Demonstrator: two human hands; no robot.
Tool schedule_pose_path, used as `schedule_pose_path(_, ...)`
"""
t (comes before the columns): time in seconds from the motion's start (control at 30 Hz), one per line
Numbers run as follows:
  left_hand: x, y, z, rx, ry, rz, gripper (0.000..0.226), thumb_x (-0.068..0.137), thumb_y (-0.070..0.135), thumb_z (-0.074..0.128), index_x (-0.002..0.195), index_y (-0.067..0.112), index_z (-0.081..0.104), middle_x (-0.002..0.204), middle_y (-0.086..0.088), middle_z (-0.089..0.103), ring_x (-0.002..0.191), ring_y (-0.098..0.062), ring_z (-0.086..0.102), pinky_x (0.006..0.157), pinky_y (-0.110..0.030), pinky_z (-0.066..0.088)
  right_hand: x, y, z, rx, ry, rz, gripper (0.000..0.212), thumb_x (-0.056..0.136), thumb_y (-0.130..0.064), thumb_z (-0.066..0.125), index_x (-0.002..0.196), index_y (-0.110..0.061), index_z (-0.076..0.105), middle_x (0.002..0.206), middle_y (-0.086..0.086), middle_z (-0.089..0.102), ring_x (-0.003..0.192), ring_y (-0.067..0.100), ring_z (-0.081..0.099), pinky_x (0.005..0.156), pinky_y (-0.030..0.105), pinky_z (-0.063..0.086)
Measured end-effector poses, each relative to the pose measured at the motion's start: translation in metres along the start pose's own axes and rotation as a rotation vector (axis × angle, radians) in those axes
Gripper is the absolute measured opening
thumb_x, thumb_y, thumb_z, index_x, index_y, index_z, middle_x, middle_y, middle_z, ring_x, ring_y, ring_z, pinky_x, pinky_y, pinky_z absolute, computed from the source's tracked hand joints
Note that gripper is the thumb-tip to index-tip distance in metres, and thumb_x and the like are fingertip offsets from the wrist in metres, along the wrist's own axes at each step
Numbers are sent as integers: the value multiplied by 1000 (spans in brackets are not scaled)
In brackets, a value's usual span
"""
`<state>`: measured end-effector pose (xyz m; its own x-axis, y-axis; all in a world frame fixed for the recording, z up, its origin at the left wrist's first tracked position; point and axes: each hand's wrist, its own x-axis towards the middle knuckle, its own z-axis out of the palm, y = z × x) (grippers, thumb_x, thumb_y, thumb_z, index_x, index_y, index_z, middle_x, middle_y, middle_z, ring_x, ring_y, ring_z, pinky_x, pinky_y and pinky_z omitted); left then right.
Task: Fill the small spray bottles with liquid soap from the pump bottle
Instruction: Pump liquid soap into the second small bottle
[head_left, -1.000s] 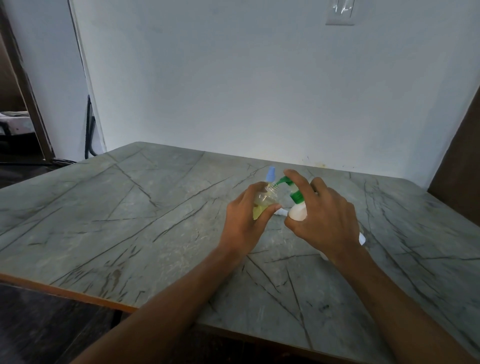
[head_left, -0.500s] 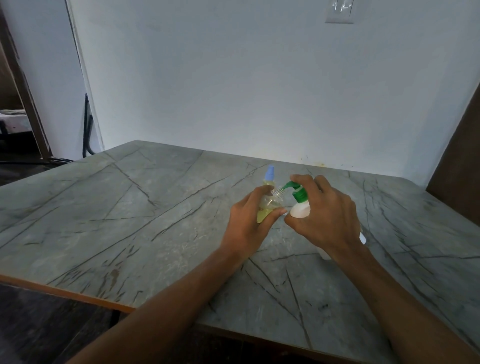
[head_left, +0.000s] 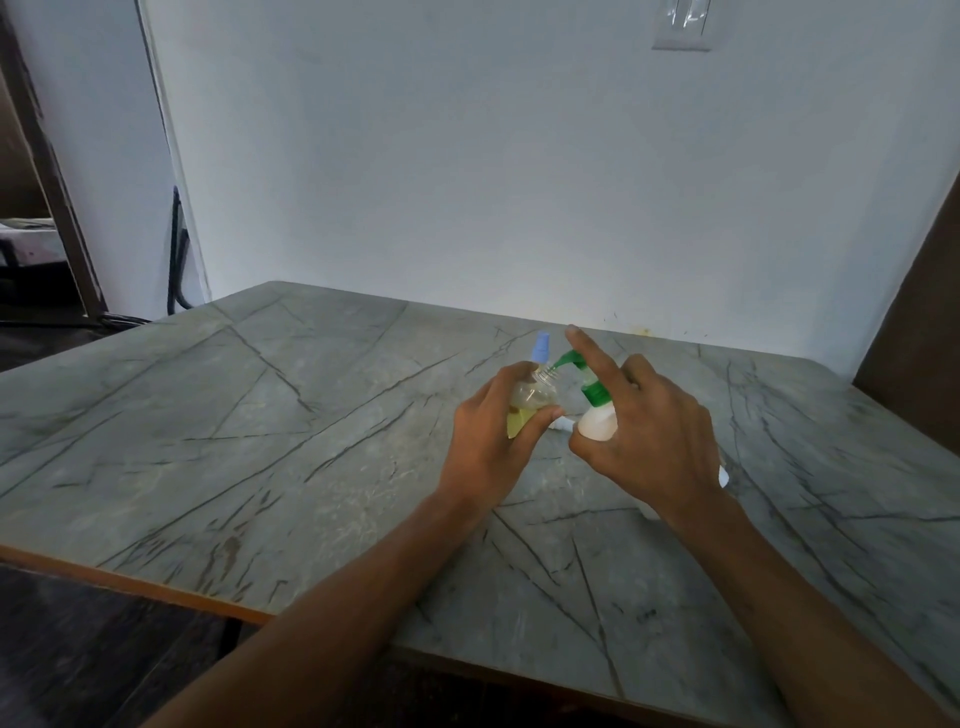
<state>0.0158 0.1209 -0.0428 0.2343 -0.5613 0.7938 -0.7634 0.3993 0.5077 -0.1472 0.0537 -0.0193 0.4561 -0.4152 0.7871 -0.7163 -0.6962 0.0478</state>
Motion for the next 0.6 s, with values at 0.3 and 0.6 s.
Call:
schedule_pose_path(0.3,0,-1,0,5,-5,-6,48,84,34,71,124,12,56,112,-1,66,90,3,51,74,4,36,-1,-1,1,-16,-32,24,96,64,-48,79,145,-41,27,92,3,56,67,20,54,51,34,53)
schedule_pose_path(0.6,-2,0,3,-10,-13,9,49,83,35,72,123,10,57,107,-1,68,87,3,54,74,2,38,3,1,0,55,0,2,84,61,-46,83,133,-32,42,90,4,58,64,20,56,51,32,53)
